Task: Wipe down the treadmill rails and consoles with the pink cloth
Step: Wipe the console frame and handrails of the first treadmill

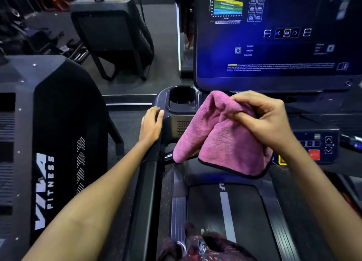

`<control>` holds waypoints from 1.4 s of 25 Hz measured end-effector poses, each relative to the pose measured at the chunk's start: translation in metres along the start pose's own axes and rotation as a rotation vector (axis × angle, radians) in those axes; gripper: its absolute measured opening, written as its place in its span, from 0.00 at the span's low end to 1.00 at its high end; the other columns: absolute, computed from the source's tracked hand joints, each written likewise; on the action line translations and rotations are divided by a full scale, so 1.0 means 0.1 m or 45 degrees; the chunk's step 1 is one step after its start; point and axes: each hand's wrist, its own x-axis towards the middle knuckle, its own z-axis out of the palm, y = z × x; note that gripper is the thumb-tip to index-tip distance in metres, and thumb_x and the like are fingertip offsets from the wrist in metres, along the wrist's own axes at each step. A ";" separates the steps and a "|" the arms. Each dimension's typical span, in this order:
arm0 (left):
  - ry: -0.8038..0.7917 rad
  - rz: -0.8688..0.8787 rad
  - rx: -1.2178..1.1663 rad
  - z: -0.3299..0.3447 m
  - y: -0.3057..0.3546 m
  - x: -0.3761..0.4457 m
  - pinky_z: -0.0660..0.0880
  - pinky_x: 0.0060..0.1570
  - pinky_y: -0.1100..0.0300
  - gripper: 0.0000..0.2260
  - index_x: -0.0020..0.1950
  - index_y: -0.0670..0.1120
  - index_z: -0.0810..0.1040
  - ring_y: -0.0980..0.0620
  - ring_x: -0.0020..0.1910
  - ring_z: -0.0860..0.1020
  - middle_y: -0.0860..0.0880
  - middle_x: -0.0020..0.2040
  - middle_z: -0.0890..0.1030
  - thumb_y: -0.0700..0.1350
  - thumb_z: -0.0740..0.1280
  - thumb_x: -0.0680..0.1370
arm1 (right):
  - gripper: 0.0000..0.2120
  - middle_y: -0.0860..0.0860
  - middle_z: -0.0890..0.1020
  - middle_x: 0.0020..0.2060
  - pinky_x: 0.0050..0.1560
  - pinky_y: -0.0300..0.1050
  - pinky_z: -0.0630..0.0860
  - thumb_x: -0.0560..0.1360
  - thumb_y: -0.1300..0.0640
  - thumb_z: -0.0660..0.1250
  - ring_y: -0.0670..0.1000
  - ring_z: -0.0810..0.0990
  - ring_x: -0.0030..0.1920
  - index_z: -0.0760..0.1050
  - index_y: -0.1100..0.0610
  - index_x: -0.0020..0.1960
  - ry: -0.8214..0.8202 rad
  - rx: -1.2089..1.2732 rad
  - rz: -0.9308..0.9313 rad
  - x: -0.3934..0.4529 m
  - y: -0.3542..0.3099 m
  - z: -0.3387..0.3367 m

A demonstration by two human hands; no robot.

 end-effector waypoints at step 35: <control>-0.449 0.832 0.179 -0.65 1.02 -0.19 0.63 0.53 0.76 0.13 0.48 0.35 0.82 0.55 0.49 0.70 0.41 0.50 0.73 0.36 0.61 0.68 | 0.30 0.48 0.75 0.50 0.38 0.43 0.63 0.66 0.28 0.57 0.53 0.74 0.40 0.78 0.54 0.44 -0.948 -1.345 0.003 0.77 0.13 -0.20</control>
